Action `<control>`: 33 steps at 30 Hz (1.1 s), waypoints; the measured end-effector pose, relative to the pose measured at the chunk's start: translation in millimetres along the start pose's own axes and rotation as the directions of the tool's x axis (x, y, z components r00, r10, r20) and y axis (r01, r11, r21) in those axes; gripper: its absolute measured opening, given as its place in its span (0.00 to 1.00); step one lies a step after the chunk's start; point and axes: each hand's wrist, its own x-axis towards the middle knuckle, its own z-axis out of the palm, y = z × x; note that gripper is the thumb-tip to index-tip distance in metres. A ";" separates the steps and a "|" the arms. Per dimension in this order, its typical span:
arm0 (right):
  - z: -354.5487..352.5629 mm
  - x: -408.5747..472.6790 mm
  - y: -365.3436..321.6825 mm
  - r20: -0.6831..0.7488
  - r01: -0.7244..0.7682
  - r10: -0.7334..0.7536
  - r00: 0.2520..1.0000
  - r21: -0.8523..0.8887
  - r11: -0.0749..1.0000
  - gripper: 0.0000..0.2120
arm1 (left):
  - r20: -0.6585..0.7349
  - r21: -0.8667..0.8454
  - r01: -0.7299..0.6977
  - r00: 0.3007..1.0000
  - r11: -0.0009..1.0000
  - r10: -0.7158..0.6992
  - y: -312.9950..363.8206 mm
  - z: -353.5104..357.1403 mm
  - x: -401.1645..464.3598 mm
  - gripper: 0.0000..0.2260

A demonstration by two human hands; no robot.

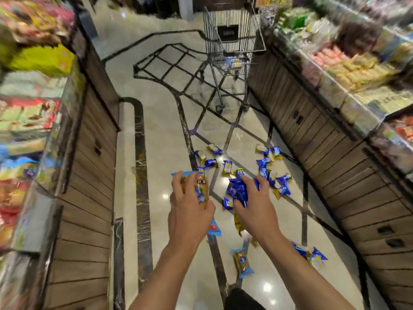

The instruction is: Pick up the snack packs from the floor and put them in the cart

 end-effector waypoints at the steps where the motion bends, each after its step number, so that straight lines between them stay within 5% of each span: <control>1: 5.0 13.9 -11.3 0.002 0.018 -0.018 1.000 -0.003 1.000 0.28 | -0.009 -0.021 -0.007 1.000 1.000 0.006 -3.9 -5.2 14.4 0.32; 21: 88.7 454.2 -227.9 -0.008 0.233 -0.233 0.972 0.104 0.967 0.29 | -0.120 0.035 -0.018 0.993 0.999 0.022 -22.3 -67.2 474.7 0.31; 33: 144.8 706.5 -331.4 -0.168 -0.024 0.041 0.985 0.102 0.995 0.28 | 0.097 -0.019 -0.204 0.974 0.979 0.204 -60.1 -66.9 802.3 0.33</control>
